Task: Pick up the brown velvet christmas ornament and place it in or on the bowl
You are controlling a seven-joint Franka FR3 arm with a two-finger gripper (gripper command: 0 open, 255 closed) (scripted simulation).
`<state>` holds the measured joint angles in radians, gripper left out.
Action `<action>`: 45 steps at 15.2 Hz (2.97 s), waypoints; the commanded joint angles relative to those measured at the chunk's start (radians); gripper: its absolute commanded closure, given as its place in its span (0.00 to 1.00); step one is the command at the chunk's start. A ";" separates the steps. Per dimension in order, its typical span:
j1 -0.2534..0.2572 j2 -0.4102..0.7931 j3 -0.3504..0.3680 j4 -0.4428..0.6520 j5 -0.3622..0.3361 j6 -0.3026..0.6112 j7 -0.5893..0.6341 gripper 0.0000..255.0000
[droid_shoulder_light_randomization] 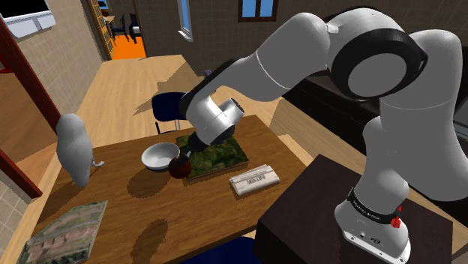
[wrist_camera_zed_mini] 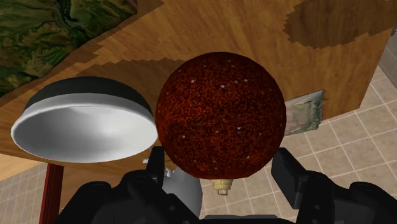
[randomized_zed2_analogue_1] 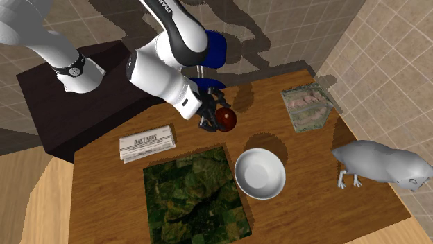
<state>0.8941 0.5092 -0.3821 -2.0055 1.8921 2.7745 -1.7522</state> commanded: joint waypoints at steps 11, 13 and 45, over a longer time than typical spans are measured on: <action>-0.035 0.010 -0.033 0.109 -0.283 -0.037 0.268 1.00; -0.057 0.064 -0.049 0.190 -0.343 -0.074 0.334 1.00; -0.283 0.597 -0.044 0.870 -0.466 -0.223 0.565 1.00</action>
<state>0.6127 1.1030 -0.4269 -1.1390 1.4248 2.5501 -1.1850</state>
